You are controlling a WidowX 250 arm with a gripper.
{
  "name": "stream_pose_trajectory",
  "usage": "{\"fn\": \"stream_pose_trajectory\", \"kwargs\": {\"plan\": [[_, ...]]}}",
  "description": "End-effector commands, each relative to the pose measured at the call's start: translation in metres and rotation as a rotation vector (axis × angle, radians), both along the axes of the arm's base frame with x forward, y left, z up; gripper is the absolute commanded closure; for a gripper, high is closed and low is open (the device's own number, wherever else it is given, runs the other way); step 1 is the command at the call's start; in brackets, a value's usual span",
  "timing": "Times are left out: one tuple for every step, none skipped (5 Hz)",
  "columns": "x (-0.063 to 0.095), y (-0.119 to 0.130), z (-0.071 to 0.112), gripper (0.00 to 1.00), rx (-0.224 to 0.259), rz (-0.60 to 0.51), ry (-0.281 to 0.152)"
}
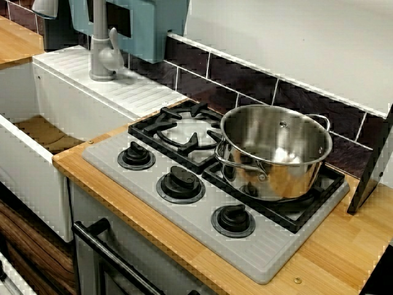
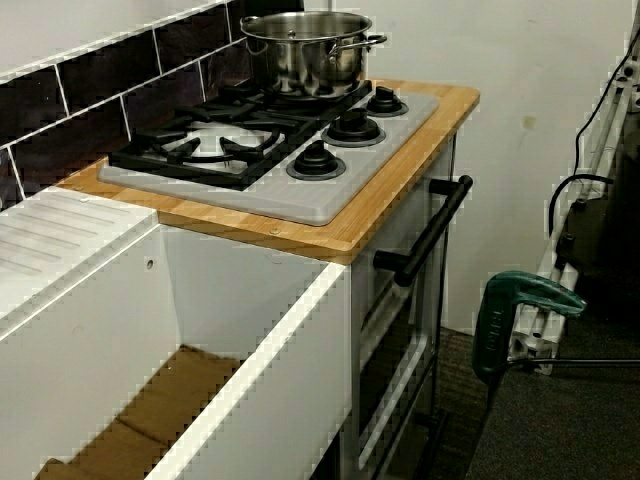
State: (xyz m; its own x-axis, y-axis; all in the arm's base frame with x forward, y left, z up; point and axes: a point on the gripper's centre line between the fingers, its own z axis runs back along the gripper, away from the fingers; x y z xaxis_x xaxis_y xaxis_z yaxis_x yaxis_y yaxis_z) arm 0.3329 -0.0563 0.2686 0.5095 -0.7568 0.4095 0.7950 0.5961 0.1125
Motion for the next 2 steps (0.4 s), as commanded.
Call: {"fn": "stream_pose_trajectory", "kwargs": {"plan": [[0.0036,-0.0033,-0.0054,1.00,0.202,-0.201,-0.101],[0.0038,-0.0098,-0.0089,1.00,0.272,-0.235,-0.125]]}}
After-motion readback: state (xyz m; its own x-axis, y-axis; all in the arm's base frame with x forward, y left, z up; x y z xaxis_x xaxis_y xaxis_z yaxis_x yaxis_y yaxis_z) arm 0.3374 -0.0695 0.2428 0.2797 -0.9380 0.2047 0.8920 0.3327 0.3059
